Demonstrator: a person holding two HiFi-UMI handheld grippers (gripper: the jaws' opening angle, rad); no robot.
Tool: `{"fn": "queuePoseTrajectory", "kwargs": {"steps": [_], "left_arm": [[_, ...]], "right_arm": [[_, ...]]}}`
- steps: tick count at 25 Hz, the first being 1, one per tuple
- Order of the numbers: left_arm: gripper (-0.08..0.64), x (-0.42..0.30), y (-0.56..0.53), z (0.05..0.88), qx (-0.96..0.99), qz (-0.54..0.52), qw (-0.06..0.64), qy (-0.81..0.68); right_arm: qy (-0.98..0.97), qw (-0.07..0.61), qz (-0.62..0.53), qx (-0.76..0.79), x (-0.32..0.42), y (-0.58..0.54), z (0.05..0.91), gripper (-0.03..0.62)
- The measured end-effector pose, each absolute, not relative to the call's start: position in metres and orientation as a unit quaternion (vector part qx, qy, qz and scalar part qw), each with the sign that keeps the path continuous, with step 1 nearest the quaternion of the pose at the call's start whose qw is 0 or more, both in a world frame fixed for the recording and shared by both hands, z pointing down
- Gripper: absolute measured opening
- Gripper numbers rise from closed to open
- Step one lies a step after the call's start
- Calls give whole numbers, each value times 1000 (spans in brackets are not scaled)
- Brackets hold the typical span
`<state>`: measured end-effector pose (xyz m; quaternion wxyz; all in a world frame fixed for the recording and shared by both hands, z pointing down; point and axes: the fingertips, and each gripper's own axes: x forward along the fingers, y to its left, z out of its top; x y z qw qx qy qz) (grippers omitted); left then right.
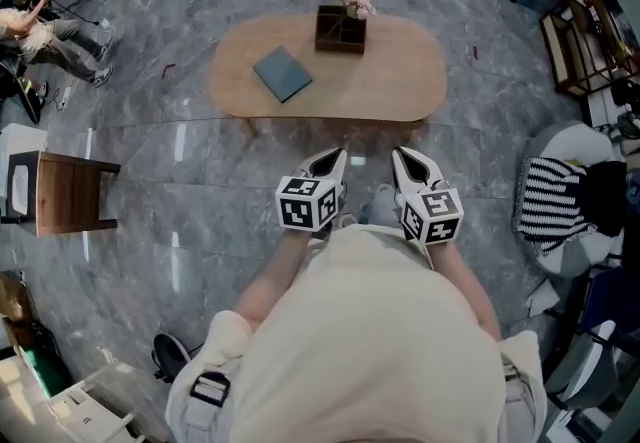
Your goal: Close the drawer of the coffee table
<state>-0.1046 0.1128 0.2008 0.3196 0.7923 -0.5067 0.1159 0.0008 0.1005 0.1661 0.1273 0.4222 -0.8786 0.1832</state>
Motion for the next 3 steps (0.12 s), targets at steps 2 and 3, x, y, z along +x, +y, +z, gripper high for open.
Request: {"fn": "queuePoseTrajectory", "kwargs": {"steps": [2, 3], "left_arm": [[2, -105, 114, 201, 792, 117, 320, -506], [2, -105, 115, 201, 792, 117, 320, -506]], "right_arm": [[-879, 127, 182, 421, -1, 102, 166, -2], [-880, 128, 181, 420, -2, 102, 166, -2]]}}
